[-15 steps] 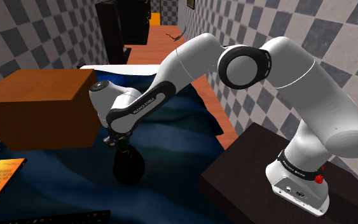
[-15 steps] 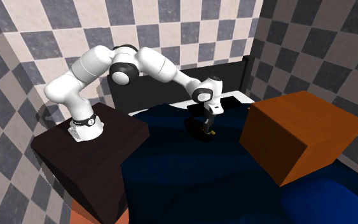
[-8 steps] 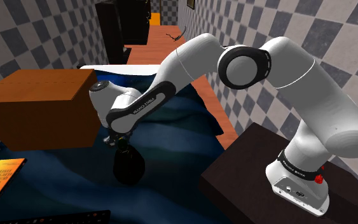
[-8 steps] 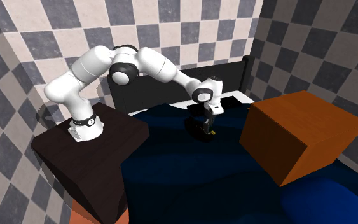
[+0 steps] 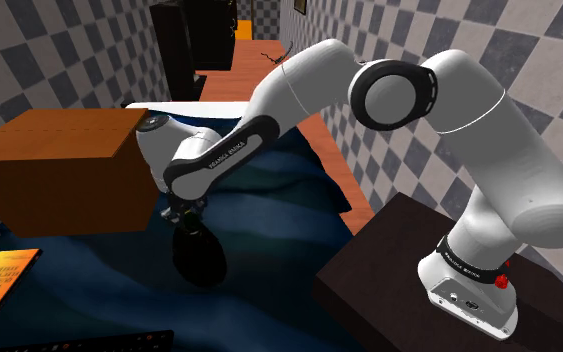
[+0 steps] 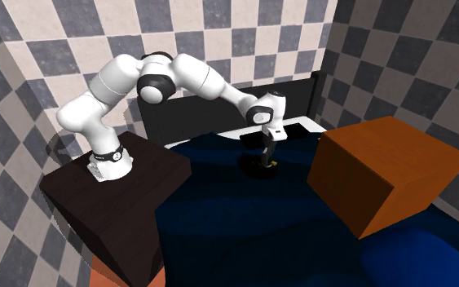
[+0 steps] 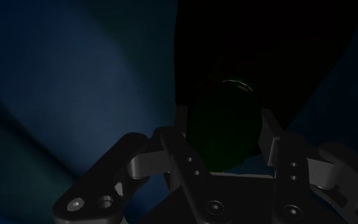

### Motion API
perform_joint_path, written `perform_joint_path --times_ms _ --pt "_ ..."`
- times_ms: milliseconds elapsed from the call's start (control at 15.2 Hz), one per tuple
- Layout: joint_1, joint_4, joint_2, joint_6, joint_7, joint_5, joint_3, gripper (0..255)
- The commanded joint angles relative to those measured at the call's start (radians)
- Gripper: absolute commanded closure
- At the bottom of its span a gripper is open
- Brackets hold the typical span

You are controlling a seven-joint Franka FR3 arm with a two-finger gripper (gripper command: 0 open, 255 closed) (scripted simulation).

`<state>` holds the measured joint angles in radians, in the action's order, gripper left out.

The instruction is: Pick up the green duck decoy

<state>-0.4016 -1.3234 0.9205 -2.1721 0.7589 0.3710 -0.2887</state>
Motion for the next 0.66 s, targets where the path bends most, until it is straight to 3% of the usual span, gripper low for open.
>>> perform_joint_path --times_ms 0,594 --pt "0.003 0.004 -0.017 0.018 -0.005 -0.005 -0.004 255" --pt "0.011 0.001 -0.075 0.073 -0.015 -0.019 -0.017 255"
